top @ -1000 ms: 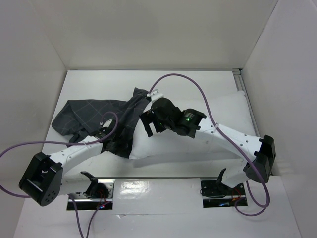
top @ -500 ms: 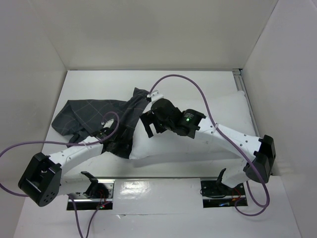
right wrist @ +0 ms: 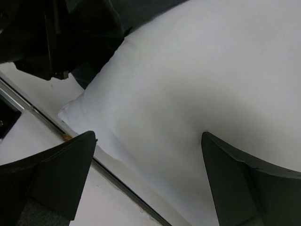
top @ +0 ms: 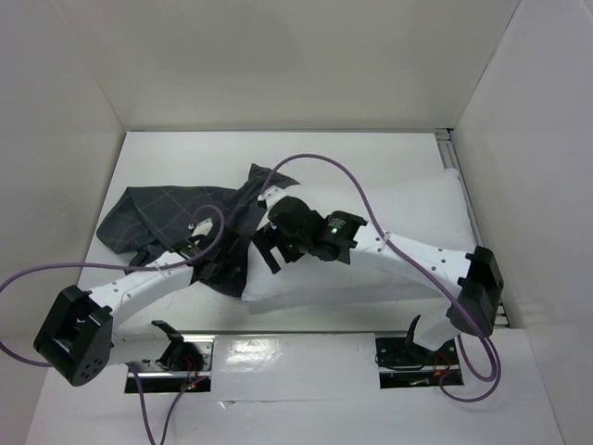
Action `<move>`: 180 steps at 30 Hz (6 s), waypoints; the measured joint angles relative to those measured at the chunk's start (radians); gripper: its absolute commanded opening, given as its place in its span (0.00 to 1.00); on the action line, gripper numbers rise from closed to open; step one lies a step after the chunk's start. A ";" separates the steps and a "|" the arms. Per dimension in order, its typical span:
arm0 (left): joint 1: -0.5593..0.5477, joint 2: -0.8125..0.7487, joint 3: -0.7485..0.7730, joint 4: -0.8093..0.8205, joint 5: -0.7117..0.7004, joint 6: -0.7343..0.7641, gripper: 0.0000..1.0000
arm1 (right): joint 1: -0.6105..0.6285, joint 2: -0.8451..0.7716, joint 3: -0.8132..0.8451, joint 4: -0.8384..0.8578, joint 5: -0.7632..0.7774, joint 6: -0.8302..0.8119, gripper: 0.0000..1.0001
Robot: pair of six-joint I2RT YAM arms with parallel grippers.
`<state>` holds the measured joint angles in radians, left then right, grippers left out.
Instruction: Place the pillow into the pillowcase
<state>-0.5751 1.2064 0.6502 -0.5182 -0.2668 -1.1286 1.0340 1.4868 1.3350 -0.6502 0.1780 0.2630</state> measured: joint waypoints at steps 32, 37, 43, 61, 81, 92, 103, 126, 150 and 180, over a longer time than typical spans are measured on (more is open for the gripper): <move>-0.044 -0.363 0.188 -0.227 0.120 0.089 0.00 | -0.249 0.276 0.291 0.122 0.068 0.061 0.00; -0.045 -0.362 0.231 -0.245 0.121 0.106 0.00 | -0.251 0.285 0.261 0.150 0.047 0.049 0.00; -0.047 -0.369 0.337 -0.275 0.115 0.105 0.00 | -0.249 0.263 0.094 0.268 0.013 0.051 0.00; -0.027 -0.191 0.386 -0.240 0.088 0.165 0.72 | -0.244 0.237 -0.005 0.360 -0.021 0.084 0.00; 0.141 0.199 0.424 -0.010 0.101 0.268 0.76 | -0.232 0.223 -0.013 0.363 -0.024 0.089 0.00; 0.238 0.202 0.385 0.115 0.198 0.270 0.74 | -0.218 0.223 -0.013 0.355 -0.010 0.090 0.00; 0.251 0.221 0.382 0.150 0.285 0.320 0.74 | -0.218 0.223 -0.010 0.350 -0.002 0.097 0.00; 0.171 0.170 0.806 -0.150 0.356 0.494 0.00 | -0.229 0.287 0.116 0.260 0.030 0.114 0.00; 0.134 0.064 0.771 -0.231 0.509 0.487 0.00 | -0.322 0.303 0.119 0.274 -0.198 0.243 0.00; 0.113 0.888 1.487 -0.415 0.174 0.579 0.65 | -0.961 -0.276 -0.213 -0.029 0.171 0.267 1.00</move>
<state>-0.4625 2.0945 2.1372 -0.9333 -0.0925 -0.5495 0.0727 1.2106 1.1217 -0.6792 0.3492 0.5304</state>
